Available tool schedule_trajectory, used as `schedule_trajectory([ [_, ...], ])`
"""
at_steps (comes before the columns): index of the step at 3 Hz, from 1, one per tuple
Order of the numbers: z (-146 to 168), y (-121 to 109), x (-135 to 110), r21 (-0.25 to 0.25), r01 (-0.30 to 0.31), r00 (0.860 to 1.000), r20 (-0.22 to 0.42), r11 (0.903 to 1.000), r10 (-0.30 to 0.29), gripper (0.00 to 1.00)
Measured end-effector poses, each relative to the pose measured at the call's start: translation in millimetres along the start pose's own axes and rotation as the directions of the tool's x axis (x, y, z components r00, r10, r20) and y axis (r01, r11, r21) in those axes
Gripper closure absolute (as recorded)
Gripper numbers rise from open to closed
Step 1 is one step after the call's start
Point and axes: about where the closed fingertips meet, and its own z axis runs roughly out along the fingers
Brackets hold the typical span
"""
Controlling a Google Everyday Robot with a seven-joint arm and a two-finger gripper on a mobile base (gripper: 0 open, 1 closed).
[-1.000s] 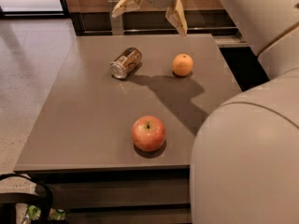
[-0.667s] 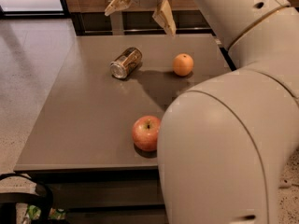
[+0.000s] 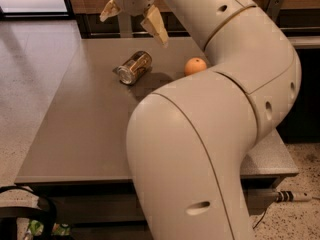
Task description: Place orange can upright
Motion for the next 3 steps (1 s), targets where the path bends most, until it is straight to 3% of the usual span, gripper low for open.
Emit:
schedule_trajectory([
  [1, 16, 4, 7, 0.042, -0.070, 0.998, -0.003, 0.9967, 0.071, 0.00],
  [3, 46, -7, 15, 0.058, -0.117, 0.992, -0.045, 0.9914, 0.120, 0.00],
])
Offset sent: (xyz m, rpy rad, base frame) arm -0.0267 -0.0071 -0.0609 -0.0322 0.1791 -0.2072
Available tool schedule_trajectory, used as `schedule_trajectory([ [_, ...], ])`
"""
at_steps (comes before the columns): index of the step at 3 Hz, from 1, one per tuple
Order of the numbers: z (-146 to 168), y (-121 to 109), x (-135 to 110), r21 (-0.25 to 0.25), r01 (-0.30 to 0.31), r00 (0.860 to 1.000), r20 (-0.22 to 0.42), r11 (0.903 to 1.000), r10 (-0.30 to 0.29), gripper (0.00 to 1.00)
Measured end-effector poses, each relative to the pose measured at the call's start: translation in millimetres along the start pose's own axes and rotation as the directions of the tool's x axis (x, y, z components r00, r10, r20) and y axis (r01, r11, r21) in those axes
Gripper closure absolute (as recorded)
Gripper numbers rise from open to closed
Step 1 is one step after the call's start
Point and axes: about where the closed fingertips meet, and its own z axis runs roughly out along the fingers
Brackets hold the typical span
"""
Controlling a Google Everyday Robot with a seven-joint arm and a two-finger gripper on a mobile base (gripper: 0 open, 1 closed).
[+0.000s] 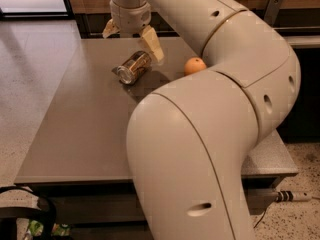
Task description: Place orange can upright
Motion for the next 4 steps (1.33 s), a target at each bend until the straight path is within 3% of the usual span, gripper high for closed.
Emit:
schedule_trajectory([
  [2, 17, -13, -7, -0.035, 0.068, 0.998, -0.004, 0.9971, -0.068, 0.00],
  [4, 33, -8, -22, -0.061, 0.134, 0.991, -0.007, 0.9891, -0.134, 0.00],
])
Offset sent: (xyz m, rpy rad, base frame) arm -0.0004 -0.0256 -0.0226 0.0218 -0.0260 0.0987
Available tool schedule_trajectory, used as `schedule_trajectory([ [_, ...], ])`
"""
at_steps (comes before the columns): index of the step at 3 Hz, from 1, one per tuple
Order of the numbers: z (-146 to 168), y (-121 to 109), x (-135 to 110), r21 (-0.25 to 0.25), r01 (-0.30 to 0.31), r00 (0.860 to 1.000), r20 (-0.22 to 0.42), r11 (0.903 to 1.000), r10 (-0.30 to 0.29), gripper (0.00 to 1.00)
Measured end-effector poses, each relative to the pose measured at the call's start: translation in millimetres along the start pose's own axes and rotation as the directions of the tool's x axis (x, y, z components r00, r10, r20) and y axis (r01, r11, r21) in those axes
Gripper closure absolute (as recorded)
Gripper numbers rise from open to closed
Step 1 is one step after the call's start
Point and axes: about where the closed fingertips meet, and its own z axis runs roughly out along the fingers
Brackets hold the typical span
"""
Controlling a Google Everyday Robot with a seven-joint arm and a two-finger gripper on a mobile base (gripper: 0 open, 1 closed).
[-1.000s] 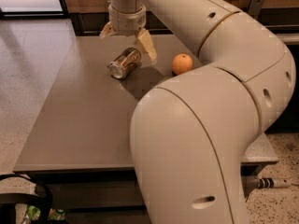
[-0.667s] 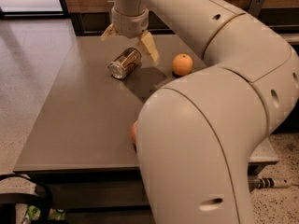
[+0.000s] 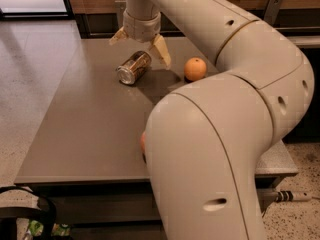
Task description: Place orange can upright
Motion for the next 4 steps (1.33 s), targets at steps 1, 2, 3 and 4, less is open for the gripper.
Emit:
schedule_trajectory([
  [1, 7, 3, -8, -0.009, 0.029, 1.000, -0.005, 0.9995, -0.030, 0.00],
  [2, 20, 9, -14, -0.021, 0.052, 0.998, -0.028, 0.9985, -0.052, 0.00],
  [3, 31, 12, -9, -0.030, 0.055, 0.996, -0.071, 0.9981, -0.057, 0.00],
  [4, 41, 15, -4, -0.036, 0.056, 0.992, -0.107, 0.9978, -0.060, 0.00],
])
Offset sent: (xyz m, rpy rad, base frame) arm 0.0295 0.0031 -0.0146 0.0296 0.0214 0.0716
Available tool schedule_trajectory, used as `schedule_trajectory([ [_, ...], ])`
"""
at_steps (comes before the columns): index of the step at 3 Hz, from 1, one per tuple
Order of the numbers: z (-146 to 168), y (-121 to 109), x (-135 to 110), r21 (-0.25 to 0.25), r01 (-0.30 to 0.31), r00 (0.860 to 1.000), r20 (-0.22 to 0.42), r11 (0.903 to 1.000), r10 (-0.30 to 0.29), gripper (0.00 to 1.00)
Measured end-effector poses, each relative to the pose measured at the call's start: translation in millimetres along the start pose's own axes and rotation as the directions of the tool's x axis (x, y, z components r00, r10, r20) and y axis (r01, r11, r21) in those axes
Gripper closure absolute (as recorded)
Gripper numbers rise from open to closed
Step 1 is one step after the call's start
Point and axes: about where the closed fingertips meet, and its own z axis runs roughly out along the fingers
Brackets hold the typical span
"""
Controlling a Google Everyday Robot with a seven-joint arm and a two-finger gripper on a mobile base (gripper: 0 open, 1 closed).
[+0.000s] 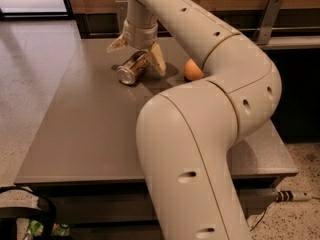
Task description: Place orange can upright
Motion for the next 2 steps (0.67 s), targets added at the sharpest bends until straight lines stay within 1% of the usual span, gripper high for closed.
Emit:
schedule_trajectory([
  [1, 5.9, 3.9, 4.5, 0.003, 0.003, 1.000, -0.030, 1.0000, -0.003, 0.18],
  [2, 9.6, 6.5, 3.5, -0.002, 0.006, 1.000, -0.030, 1.0000, -0.006, 0.41],
])
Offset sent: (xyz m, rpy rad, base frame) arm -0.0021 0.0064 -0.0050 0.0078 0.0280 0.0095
